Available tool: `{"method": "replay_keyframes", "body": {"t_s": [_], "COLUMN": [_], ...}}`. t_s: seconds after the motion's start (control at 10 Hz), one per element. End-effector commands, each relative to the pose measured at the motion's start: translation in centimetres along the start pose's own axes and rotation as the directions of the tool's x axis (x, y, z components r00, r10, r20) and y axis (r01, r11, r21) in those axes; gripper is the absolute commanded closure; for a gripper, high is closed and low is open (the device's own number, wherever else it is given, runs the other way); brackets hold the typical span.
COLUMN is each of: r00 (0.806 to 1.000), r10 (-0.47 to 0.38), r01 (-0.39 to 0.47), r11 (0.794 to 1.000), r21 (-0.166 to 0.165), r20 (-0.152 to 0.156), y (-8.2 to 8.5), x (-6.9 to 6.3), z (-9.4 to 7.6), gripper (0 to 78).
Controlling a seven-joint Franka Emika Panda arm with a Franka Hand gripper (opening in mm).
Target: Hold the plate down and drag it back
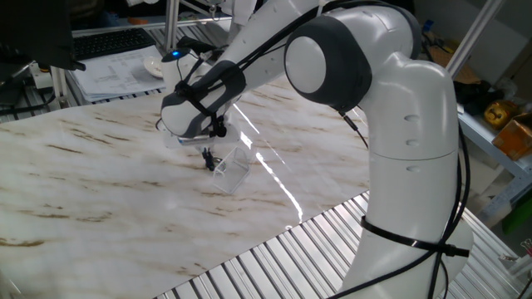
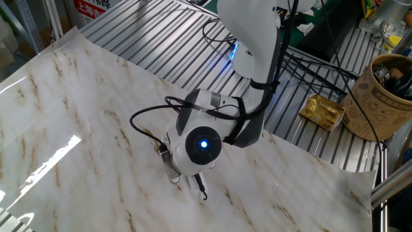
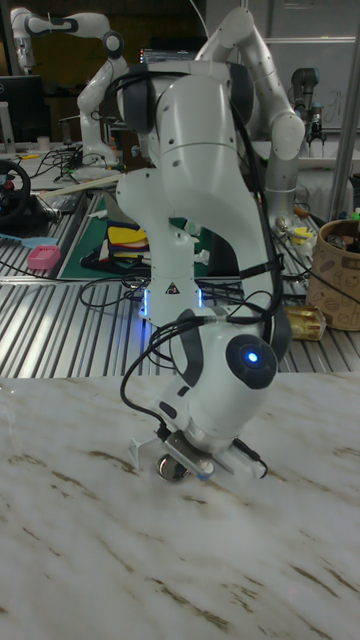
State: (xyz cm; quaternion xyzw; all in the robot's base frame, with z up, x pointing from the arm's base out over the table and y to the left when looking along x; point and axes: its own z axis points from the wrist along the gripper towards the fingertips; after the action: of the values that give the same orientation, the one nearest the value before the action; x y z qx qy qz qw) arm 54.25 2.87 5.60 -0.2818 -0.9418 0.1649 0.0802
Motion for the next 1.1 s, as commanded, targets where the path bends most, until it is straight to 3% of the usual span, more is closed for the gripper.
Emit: {"method": "replay_keyframes", "body": {"t_s": [0.1,0.8,0.9,1.0,1.1], "r00": [1.0,0.999,0.999,0.999,0.999], "r10": [0.005,0.006,-0.01,-0.024,-0.03], "r01": [-0.005,-0.01,0.007,0.023,0.029], "r11": [1.0,0.996,0.997,0.999,0.999], "r21": [-0.016,-0.089,-0.079,-0.036,-0.031], "r20": [-0.006,-0.04,-0.038,-0.031,-0.033], "y": [0.5,1.8,1.8,1.7,1.7], "x": [-0.1,0.2,0.2,0.3,0.3], "z": [-0.6,-2.0,-2.0,-2.0,-2.1], "gripper": [77.6,77.6,77.6,77.6,77.6]}}
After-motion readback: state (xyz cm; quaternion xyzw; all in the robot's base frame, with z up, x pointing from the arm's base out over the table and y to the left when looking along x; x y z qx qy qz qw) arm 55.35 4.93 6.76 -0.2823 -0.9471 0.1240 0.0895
